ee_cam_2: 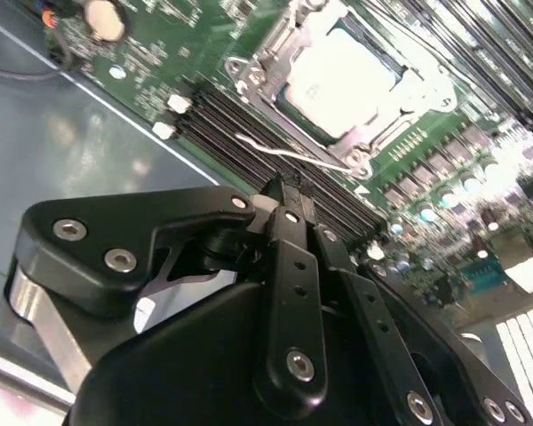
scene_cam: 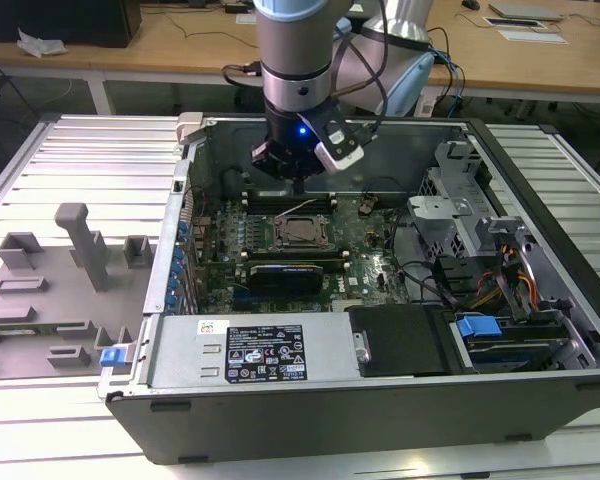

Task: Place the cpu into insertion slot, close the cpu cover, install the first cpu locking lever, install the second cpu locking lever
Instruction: 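Install the first cpu locking lever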

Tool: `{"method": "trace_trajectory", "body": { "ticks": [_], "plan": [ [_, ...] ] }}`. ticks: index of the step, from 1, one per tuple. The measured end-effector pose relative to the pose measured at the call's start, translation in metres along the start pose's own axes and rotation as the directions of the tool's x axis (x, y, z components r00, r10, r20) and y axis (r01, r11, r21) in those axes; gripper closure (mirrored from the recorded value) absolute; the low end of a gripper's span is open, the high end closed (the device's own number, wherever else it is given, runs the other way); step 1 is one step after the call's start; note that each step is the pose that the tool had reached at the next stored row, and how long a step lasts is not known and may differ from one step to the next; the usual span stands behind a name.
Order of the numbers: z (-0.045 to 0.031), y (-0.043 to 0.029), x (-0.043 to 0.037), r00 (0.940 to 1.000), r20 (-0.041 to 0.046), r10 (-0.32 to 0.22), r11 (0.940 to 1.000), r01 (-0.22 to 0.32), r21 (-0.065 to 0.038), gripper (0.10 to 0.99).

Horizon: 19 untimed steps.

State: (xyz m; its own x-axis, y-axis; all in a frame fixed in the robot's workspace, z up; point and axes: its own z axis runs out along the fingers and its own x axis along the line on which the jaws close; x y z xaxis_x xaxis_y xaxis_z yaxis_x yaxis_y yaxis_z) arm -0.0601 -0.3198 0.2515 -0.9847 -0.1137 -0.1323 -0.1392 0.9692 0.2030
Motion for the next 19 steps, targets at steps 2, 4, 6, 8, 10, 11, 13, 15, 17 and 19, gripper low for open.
{"method": "trace_trajectory", "body": {
  "ticks": [2,4,6,8,10,11,13,15,17,19],
  "plan": [
    [0.0006,-0.0001,0.0003,0.9994,0.0328,-0.008,1.0,0.007,0.005,0.98],
    [0.0016,-0.0003,0.0004,0.9987,0.0497,-0.012,0.9999,0.011,0.007,0.98],
    [0.0034,-0.0007,0.0004,0.9983,0.0563,-0.013,0.9999,0.013,0.008,0.98],
    [0.0052,-0.0012,0.0001,0.9982,0.0583,-0.014,0.9999,0.013,0.009,0.98],
    [0.0072,-0.0016,-0.0009,0.9982,0.0585,-0.014,0.9999,0.013,0.009,0.98],
    [0.0082,-0.0017,-0.0015,0.9982,0.0583,-0.014,0.9999,0.013,0.009,0.98],
    [0.01,-0.0014,-0.0022,0.9982,0.0582,-0.014,0.9999,0.013,0.011,0.98],
    [0.0119,-0.0009,-0.0025,0.9982,0.0577,-0.014,0.9998,0.014,0.014,0.98],
    [0.0156,-0.0004,-0.0022,0.9982,0.0573,-0.015,0.9998,0.014,0.017,0.98],
    [0.0201,0.0005,-0.0018,0.9983,0.0571,-0.014,0.9997,0.013,0.019,0.98]
  ]
}}
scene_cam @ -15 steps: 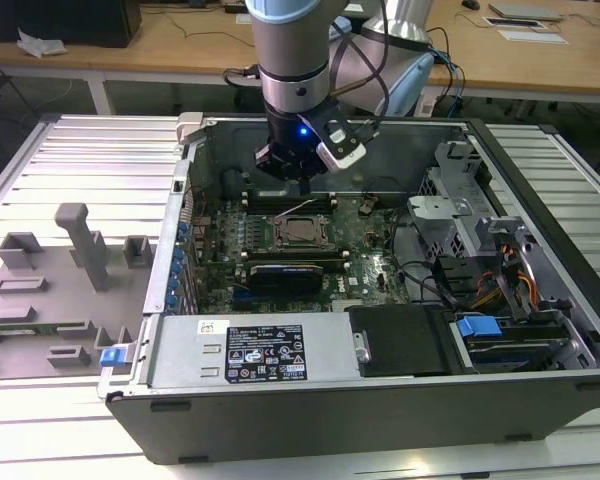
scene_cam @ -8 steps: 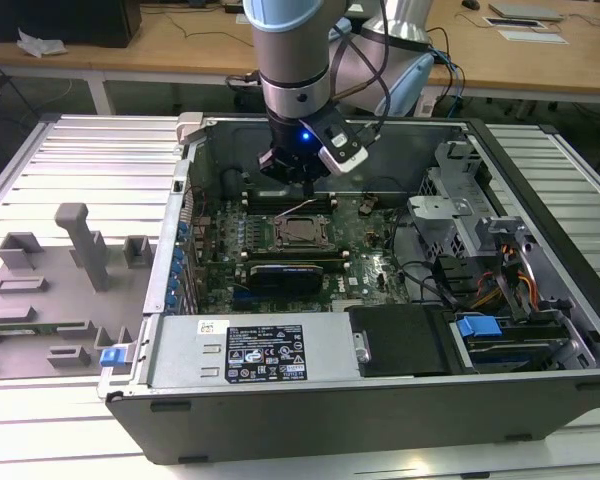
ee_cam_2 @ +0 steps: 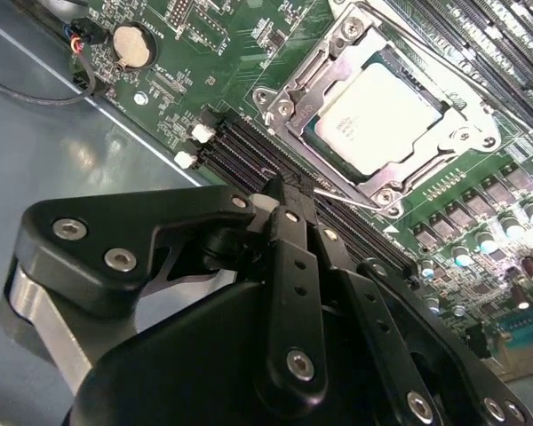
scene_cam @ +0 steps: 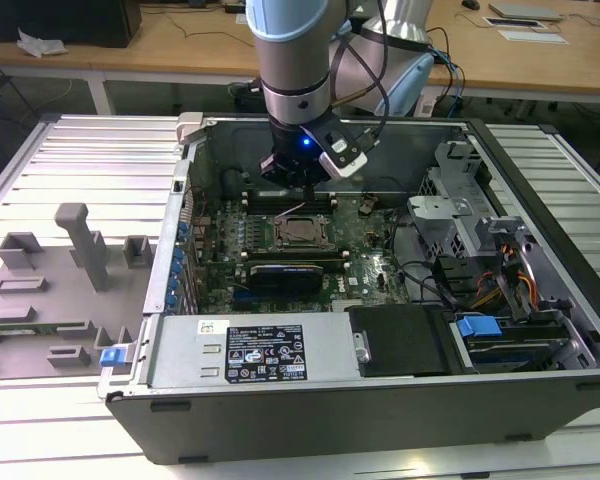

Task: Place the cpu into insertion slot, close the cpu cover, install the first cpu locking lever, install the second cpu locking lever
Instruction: 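Install the first cpu locking lever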

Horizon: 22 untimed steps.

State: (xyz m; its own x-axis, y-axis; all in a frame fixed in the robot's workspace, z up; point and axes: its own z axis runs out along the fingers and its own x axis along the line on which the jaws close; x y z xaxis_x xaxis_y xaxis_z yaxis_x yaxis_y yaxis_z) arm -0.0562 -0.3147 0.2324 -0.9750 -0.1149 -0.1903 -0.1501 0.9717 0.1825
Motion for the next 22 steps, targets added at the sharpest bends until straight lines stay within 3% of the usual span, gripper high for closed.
{"method": "trace_trajectory", "body": {
  "ticks": [10,22],
  "plan": [
    [0.0104,0.0005,0.0047,0.9998,0.0075,0.018,0.9998,-0.018,0.008,0.98],
    [0.0191,-0.0003,0.0082,0.994,0.025,0.106,0.9939,-0.107,0.027,0.98]
  ]
}}
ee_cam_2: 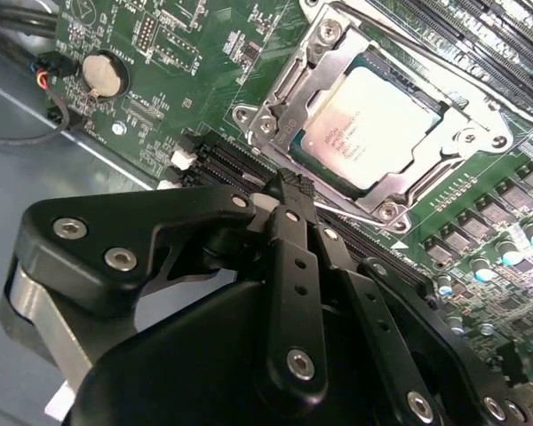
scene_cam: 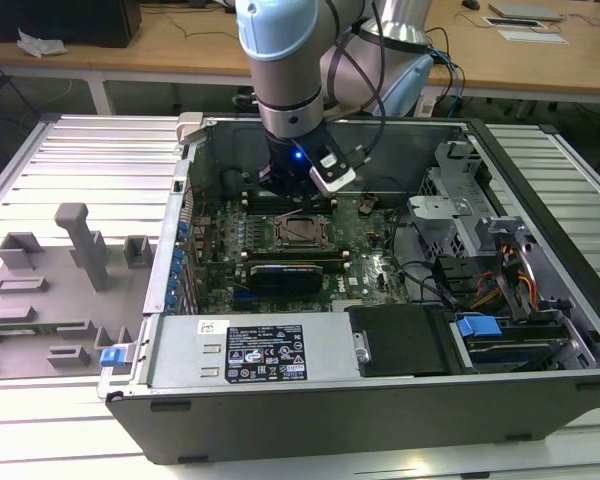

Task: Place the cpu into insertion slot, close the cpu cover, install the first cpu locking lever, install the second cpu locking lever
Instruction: 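Install the first cpu locking lever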

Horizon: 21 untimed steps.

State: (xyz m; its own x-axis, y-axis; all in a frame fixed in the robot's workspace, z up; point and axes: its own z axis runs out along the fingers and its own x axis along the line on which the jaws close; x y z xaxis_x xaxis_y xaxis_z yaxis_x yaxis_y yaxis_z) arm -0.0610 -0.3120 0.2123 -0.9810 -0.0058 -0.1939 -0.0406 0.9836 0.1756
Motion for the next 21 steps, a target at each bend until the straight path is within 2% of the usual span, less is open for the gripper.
{"method": "trace_trajectory", "body": {
  "ticks": [6,12,21],
  "plan": [
    [0.0038,0.0029,0.0008,0.9996,0.0054,0.029,0.9996,-0.029,0.005,0.98],
    [0.007,0.0088,0.0022,0.9989,0.0087,0.047,0.9989,-0.047,0.009,0.98],
    [0.0103,0.0104,0.0054,0.9939,0.021,0.108,0.9939,-0.108,0.021,0.98]
  ]
}}
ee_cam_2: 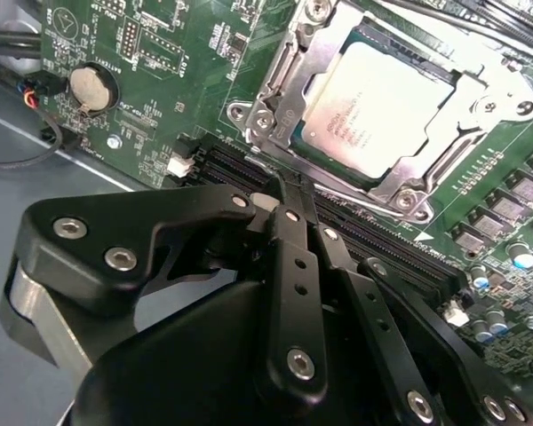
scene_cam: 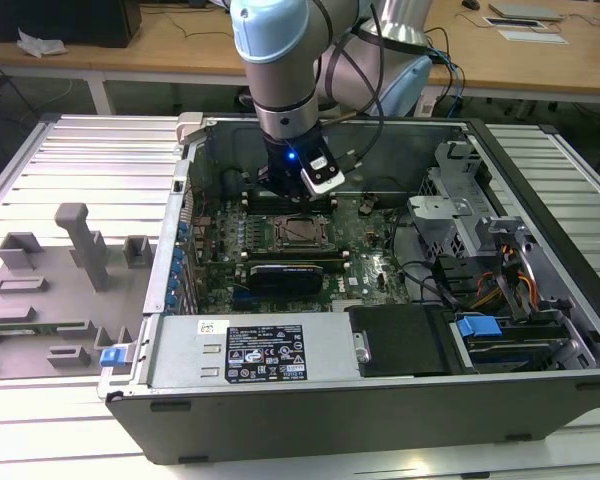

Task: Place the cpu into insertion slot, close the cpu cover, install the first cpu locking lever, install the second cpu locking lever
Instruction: 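Install the first cpu locking lever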

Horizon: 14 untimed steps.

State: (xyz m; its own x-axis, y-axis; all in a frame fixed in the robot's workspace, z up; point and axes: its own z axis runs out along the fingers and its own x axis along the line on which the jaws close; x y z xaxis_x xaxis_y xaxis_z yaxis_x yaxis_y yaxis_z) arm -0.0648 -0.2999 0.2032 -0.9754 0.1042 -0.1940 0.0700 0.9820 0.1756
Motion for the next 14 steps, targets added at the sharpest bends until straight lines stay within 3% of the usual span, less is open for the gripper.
{"method": "trace_trajectory", "body": {
  "ticks": [14],
  "plan": [
    [0.0027,0.0017,0.0021,0.9962,0.0163,0.086,0.9962,-0.086,0.016,0.98]
  ]
}}
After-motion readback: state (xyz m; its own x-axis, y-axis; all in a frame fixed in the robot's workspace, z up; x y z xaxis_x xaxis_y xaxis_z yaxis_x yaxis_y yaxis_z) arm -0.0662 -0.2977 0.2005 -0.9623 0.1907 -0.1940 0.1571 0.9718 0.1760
